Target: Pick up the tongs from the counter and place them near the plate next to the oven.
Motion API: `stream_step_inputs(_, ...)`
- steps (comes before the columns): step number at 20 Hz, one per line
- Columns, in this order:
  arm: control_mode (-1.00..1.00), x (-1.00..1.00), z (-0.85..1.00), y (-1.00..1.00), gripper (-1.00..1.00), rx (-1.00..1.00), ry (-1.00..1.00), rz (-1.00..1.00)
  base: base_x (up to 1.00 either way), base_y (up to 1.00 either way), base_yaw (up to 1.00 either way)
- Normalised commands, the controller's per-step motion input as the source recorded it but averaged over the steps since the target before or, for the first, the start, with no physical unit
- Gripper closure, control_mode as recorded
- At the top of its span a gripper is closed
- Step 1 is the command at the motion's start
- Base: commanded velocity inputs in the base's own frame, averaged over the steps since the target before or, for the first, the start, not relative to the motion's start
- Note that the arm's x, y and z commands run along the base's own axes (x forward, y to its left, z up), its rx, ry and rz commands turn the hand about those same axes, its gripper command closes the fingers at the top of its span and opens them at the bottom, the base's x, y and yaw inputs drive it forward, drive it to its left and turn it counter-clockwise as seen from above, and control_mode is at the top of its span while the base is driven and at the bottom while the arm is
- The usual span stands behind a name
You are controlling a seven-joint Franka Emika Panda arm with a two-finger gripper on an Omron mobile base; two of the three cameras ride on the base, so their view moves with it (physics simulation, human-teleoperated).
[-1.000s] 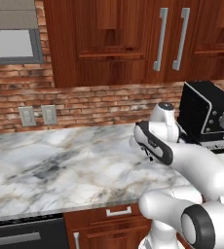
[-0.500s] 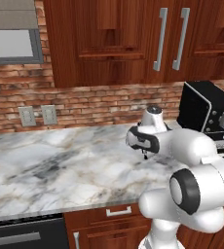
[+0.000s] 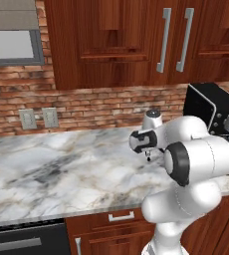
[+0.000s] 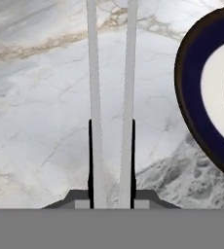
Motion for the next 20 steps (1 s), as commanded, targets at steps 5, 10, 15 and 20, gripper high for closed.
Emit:
stream_step_inputs(5,-1.0,0.28,-0.19,-0.22,1.0,0.0,0.0,0.0,0.0,0.0,0.0)
stream_step_inputs(10,-1.0,0.34,-0.2,-0.04,1.0,0.0,0.0,0.0,0.0,0.0,0.0)
stream_step_inputs(15,-1.0,0.28,-0.22,0.0,1.0,0.0,0.02,0.0,0.0,0.0,0.0)
stream_step_inputs(20,-1.0,0.17,-0.29,0.0,-1.0,0.0,0.02,0.0,0.0,0.0,0.0)
